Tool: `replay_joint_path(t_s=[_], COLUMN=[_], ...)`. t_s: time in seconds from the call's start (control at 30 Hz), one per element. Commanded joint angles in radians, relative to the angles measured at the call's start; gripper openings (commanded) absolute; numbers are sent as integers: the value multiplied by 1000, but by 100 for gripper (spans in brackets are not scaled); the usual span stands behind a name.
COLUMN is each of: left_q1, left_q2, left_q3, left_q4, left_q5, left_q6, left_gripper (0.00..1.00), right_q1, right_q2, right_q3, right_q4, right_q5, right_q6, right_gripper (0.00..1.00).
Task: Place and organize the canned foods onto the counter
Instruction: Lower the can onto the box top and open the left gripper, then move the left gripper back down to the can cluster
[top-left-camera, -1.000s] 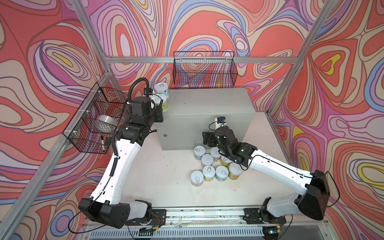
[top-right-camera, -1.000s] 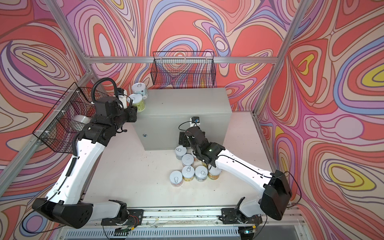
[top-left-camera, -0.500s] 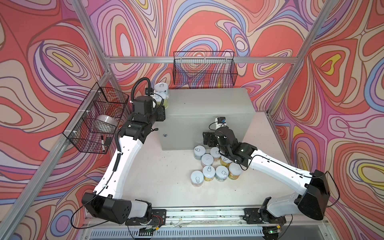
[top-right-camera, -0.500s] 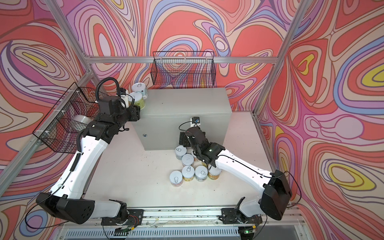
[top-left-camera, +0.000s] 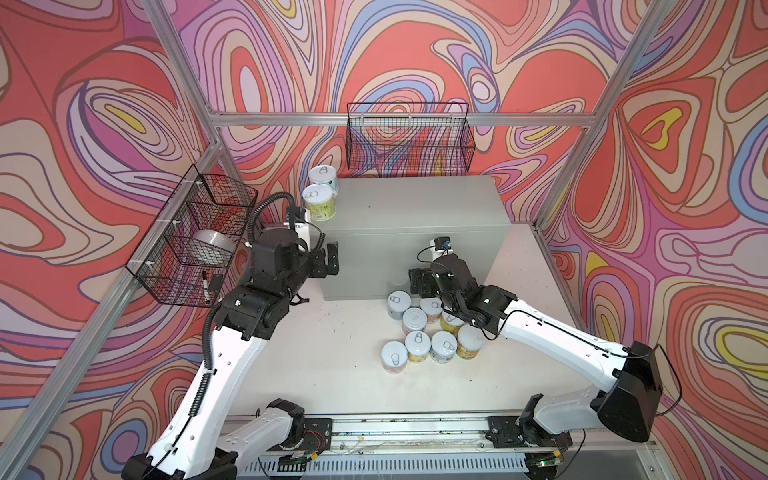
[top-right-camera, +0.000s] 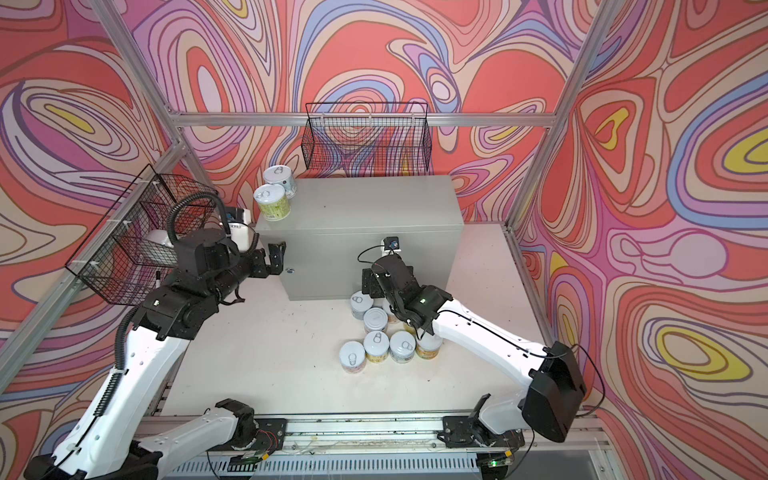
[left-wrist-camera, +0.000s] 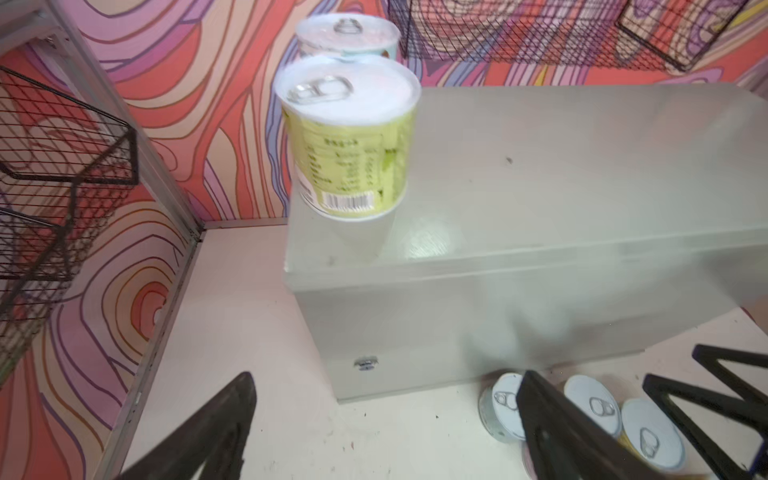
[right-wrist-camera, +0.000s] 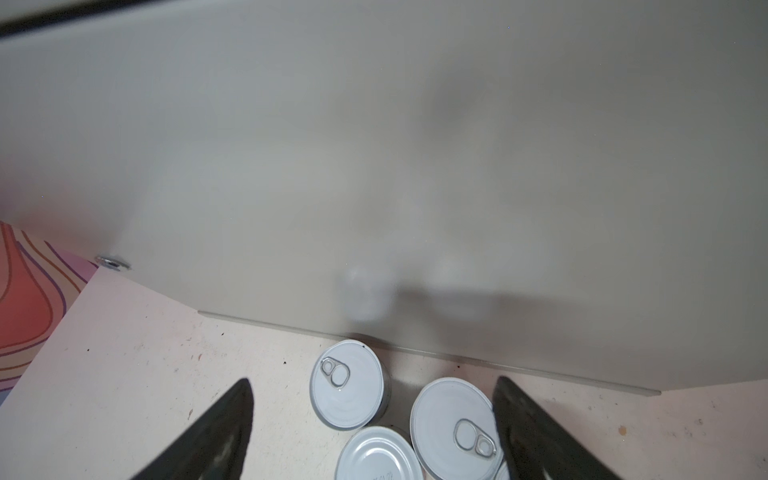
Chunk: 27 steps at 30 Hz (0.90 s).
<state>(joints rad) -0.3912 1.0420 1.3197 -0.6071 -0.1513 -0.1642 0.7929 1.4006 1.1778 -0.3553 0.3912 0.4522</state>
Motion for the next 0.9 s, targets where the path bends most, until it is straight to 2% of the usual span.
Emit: replay_joint_path(t_s=[0.0,0.1,0.17,0.23,0.33,0.43,0.57,0.67,0.87], left_q1=[-109,-224,-277,-282,-286,-288,-290,-314,-331], left_q2=[-30,-74,-97,-117,-147,-181,-209,-235,-237], left_q3=[-126,-248,-318,-387,-487,-572,-640,-723,-882], left_q4=[31,124,189,253,335,397,367,438,612], left_q5=[-6,-11,-35,20,35,33,29,34,212], left_q6=[22,62,35,-13,-99,-115,-100,-118,-165], left_gripper=[100,100,100,100,100,100,100,100,100], right_q1=[-2,-2,-2,-1,-2,-2,-1,-3,-2], right_q2=[6,7,-8,-36,-67,-74,-98,-125,-141], right_q3=[-6,-7,-24,-54,-94,-126,-181,-228,-263], right_q4=[-72,-94,-98,-96,-95,-99,-77,-44,-21], right_q5=[-33,-59,-63,-57,-58,-65,-66,-57,-47], right_q6=[-2,26,45,64,79,93,96,104,142], right_gripper=[92,92,91,91,91,92,95,97,98])
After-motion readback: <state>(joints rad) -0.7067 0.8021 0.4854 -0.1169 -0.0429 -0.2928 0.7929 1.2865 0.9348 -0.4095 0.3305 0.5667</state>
